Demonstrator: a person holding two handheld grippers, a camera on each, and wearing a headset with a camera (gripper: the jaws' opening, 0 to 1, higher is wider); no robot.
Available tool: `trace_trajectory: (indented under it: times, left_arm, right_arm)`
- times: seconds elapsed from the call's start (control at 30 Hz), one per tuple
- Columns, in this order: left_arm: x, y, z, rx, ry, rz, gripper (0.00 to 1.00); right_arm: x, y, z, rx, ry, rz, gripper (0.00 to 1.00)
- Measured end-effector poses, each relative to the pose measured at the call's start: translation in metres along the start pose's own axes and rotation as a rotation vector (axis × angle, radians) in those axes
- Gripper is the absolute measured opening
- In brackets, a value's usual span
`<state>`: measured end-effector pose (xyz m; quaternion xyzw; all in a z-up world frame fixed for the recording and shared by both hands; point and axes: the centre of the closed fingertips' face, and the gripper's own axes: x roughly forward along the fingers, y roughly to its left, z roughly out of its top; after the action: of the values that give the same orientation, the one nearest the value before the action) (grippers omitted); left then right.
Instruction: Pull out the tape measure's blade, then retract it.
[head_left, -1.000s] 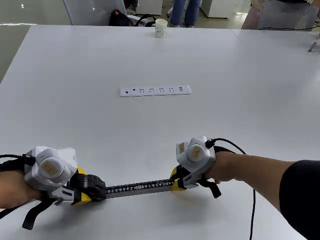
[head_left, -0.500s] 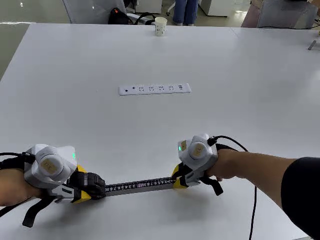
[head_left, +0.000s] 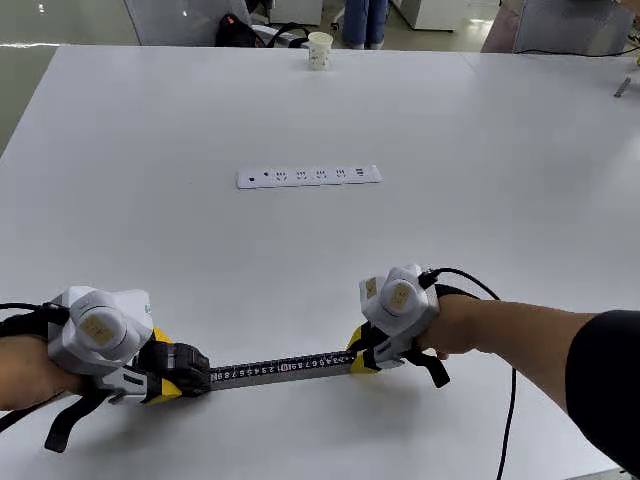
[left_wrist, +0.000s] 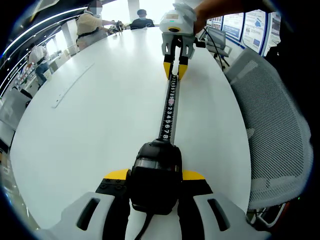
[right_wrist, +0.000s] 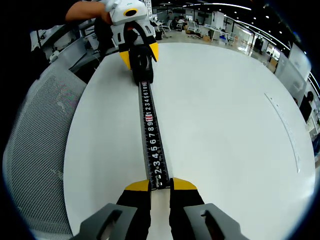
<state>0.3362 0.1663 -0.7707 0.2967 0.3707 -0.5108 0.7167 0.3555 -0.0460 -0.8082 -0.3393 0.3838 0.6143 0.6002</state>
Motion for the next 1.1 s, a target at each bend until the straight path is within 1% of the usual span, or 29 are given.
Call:
trace_trajectory:
  times: [0.47,1.1]
  left_arm:
    - [0.002,0.002,-0.002,-0.001,-0.001,0.0,0.31]
    - [0.002,0.002,-0.003,-0.004,-0.005,0.002,0.31]
  right_arm:
    - [-0.003,-0.001,-0.005,0.008,0.002,-0.004,0.09]
    - [-0.007,-0.002,-0.013,0.017,0.011,-0.009,0.09]
